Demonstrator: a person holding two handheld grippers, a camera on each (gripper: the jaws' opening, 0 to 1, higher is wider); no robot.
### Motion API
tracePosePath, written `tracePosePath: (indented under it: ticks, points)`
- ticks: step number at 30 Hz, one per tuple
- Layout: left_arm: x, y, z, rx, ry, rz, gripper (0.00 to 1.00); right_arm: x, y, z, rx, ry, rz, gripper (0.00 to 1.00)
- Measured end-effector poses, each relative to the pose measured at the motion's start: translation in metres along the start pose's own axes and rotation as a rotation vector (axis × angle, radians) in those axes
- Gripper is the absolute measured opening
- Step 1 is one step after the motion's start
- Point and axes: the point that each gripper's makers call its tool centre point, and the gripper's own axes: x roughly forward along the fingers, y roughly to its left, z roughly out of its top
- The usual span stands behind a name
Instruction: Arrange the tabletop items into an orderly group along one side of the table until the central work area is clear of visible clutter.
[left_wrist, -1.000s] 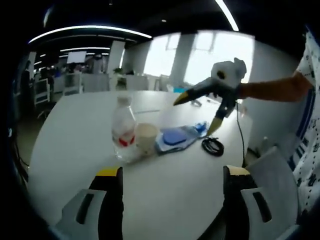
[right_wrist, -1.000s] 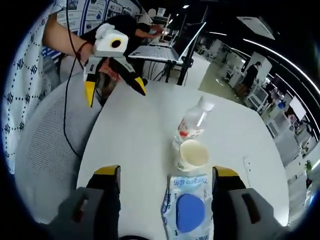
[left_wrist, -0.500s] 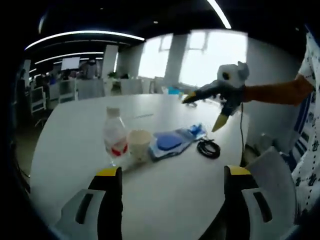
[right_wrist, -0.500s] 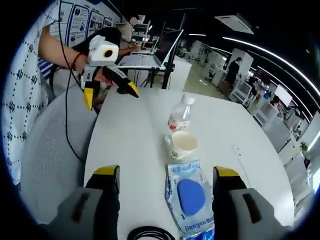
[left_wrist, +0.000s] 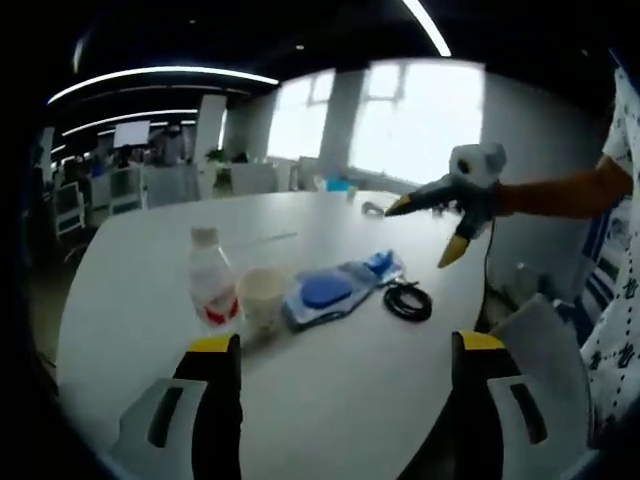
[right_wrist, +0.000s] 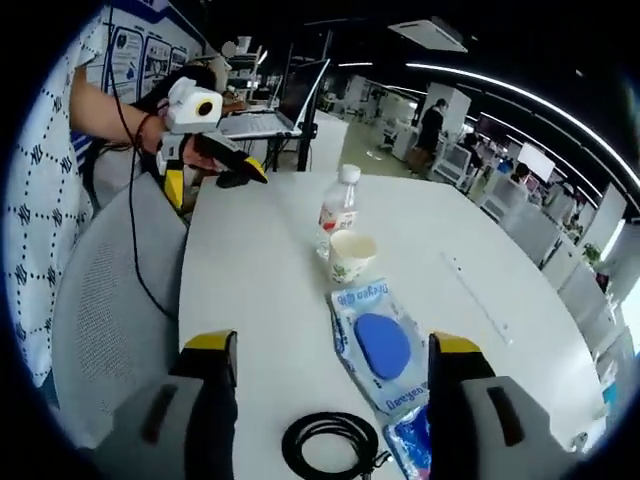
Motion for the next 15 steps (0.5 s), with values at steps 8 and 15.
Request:
tracePosePath:
  ticks: [8, 15]
  points:
    - [0.000, -0.001, -0.005, -0.002, 0.003, 0.003, 0.89, -0.022, 0.001, -0.030, 0.083, -0.005, -0.068, 0.78]
    - [-0.003, -0.001, -0.016, -0.011, 0.017, 0.015, 0.91, -0.038, -0.002, -0.058, 0.188, -0.021, -0.167, 0.80]
